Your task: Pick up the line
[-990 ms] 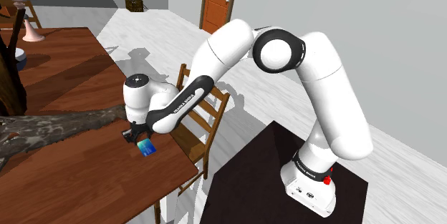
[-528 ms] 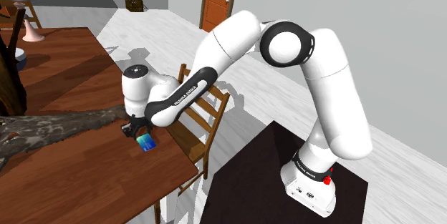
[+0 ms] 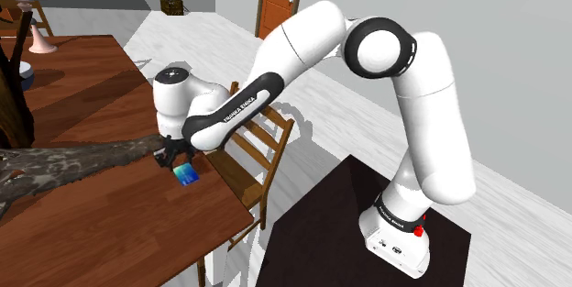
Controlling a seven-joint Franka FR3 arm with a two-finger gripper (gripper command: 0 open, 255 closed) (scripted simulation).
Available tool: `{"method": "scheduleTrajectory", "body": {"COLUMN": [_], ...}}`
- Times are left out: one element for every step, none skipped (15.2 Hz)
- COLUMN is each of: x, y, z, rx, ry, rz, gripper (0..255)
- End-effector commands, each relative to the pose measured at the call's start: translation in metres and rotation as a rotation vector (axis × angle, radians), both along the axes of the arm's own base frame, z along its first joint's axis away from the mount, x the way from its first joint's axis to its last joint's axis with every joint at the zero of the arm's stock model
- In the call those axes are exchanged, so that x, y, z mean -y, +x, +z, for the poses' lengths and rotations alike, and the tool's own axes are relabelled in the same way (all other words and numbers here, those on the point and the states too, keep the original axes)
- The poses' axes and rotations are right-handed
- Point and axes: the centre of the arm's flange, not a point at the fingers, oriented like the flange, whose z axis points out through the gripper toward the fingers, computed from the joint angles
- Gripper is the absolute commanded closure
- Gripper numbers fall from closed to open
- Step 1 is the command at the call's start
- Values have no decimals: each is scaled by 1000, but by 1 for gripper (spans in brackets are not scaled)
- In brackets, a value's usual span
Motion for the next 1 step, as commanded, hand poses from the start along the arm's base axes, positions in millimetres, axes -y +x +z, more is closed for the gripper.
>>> {"method": "scheduleTrajectory", "body": {"x": [1], "y": [0], "z": [3], "rx": [0], "ry": [0], "rz": [0], "gripper": [255]}}
